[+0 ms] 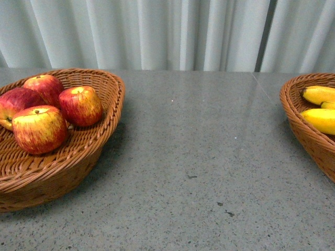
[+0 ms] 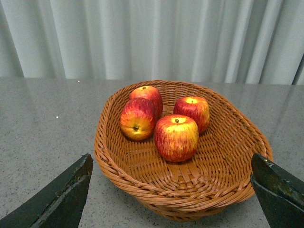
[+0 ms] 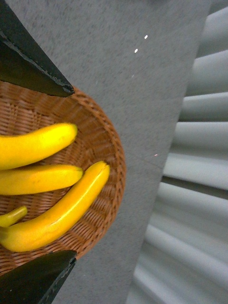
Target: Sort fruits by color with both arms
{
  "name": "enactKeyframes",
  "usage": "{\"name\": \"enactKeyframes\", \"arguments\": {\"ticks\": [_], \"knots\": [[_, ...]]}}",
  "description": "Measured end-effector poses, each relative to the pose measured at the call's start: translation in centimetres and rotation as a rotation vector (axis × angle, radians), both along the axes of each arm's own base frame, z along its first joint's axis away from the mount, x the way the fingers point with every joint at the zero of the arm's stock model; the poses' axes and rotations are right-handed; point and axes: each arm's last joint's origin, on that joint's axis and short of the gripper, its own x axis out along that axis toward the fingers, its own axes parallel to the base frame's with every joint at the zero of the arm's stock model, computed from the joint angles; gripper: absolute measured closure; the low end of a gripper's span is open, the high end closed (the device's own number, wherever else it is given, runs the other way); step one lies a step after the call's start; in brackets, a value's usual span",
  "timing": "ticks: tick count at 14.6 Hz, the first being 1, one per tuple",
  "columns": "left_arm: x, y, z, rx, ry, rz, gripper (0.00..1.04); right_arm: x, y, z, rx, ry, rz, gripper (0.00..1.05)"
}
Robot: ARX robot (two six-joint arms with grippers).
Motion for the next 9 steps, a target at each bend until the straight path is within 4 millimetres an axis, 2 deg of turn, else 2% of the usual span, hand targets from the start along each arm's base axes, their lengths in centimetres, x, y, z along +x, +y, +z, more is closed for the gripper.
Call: {"name": "enactKeyframes", "arguments": {"ticks": [2, 3, 4, 5, 6, 7, 9], "knots": [[0.0, 0.0, 0.0, 0.000, 0.000, 0.000, 0.07, -3.1, 1.9, 2.4, 0.037, -0.088, 0.057, 0.07], [0.0, 0.0, 0.0, 0.000, 0.000, 0.000, 0.07, -5.1, 3.3, 3.0, 0.043, -0.232, 0.002, 0.14], [0.0, 0.0, 0.0, 0.000, 0.000, 0.000, 0.07, -7.7, 4.7, 2.6, 0.096, -0.320, -0.104, 0.27], [0.0, 0.0, 0.0, 0.000, 0.000, 0.000, 0.07, -11.0, 5.0, 0.9, 0.134, -0.312, -0.185, 0.43], [0.0, 0.0, 0.0, 0.000, 0.000, 0.001, 0.07, -13.1, 4.7, -0.5, 0.147, -0.306, -0.239, 0.58], [0.0, 0.0, 0.0, 0.000, 0.000, 0.000, 0.07, -14.8, 4.7, -1.9, 0.159, -0.313, -0.242, 0.73], [0.0, 0.0, 0.0, 0.000, 0.000, 0.000, 0.07, -16.0, 4.7, -3.4, 0.170, -0.366, -0.239, 1.00]]}}
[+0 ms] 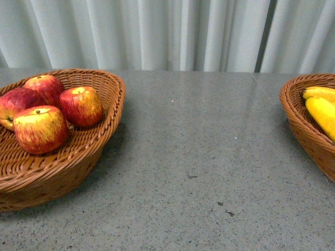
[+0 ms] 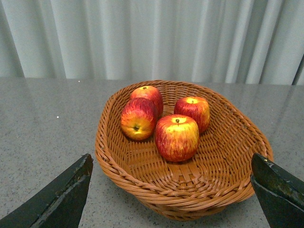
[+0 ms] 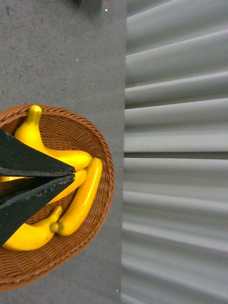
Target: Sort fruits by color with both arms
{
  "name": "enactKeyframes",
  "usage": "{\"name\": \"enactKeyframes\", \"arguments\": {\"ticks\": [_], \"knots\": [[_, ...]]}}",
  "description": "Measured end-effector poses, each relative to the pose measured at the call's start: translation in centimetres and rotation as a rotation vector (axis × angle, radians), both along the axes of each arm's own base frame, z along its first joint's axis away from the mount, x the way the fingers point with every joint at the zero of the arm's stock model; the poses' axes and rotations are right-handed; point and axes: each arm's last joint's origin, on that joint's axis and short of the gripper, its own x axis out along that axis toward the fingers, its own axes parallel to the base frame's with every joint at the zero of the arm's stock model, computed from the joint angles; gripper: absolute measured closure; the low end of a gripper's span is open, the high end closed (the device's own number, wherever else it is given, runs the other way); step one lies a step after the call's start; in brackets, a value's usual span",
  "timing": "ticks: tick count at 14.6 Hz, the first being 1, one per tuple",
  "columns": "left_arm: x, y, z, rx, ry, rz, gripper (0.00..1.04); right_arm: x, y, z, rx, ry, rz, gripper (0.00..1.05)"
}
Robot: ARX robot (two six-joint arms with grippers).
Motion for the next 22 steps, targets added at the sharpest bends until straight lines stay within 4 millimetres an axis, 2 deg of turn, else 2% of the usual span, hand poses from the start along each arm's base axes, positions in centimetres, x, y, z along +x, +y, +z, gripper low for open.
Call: {"name": "enactKeyframes", "arguments": {"ticks": [3, 9, 11, 18, 19, 21, 22], "knots": [[0.0, 0.0, 0.0, 0.000, 0.000, 0.000, 0.07, -0.5, 0.0, -2.8, 0.002, 0.028, 0.000, 1.03], [0.0, 0.0, 0.0, 0.000, 0.000, 0.000, 0.07, -1.3, 0.0, -5.1, 0.004, 0.019, 0.000, 1.03], [0.0, 0.0, 0.0, 0.000, 0.000, 0.001, 0.07, -2.3, 0.0, -6.2, 0.005, 0.051, 0.002, 1.03], [0.0, 0.0, 0.0, 0.000, 0.000, 0.000, 0.07, -2.5, 0.0, -6.8, 0.007, 0.016, 0.001, 1.03], [0.0, 0.0, 0.0, 0.000, 0.000, 0.000, 0.07, -2.5, 0.0, -6.9, 0.007, 0.016, 0.001, 0.94], [0.0, 0.0, 0.0, 0.000, 0.000, 0.000, 0.07, -2.5, 0.0, -6.8, 0.007, 0.016, 0.001, 0.66], [0.0, 0.0, 0.0, 0.000, 0.000, 0.000, 0.07, -2.5, 0.0, -6.8, 0.007, 0.016, 0.001, 0.59]]}}
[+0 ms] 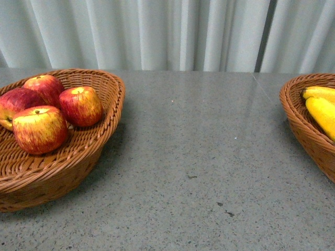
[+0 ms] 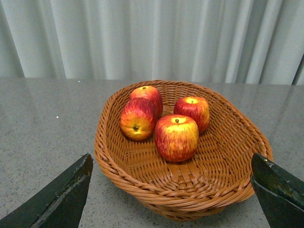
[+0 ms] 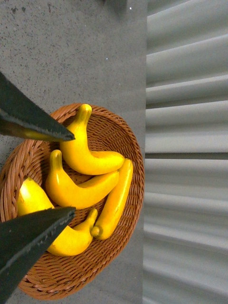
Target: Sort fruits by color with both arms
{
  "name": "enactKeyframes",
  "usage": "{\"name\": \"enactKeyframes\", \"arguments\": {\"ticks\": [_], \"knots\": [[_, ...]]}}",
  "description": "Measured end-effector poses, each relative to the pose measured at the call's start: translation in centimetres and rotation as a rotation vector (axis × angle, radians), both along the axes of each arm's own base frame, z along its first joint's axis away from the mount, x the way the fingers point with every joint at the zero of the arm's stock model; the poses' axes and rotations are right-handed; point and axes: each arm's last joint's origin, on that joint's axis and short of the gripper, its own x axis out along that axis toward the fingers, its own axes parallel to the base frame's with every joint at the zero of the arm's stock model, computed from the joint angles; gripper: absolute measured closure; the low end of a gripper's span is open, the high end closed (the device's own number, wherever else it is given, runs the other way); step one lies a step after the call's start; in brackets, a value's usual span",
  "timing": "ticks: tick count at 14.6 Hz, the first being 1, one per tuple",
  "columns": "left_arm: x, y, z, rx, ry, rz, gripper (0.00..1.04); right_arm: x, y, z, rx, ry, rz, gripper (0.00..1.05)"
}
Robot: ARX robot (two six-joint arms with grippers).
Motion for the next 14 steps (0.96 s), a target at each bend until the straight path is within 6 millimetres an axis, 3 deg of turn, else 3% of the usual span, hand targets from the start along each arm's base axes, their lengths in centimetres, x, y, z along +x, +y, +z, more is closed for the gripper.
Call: {"name": "enactKeyframes", "arguments": {"ticks": [2, 5, 14], "knots": [[0.00, 0.00, 0.00, 0.000, 0.000, 0.000, 0.07, 0.00, 0.00, 0.00, 0.000, 0.000, 0.000, 0.48], [0.00, 0.00, 0.00, 0.000, 0.000, 0.000, 0.07, 0.00, 0.00, 0.00, 0.000, 0.000, 0.000, 0.07], [0.00, 0.00, -0.01, 0.000, 0.000, 0.000, 0.07, 0.00, 0.00, 0.00, 0.000, 0.000, 0.000, 0.07]]}}
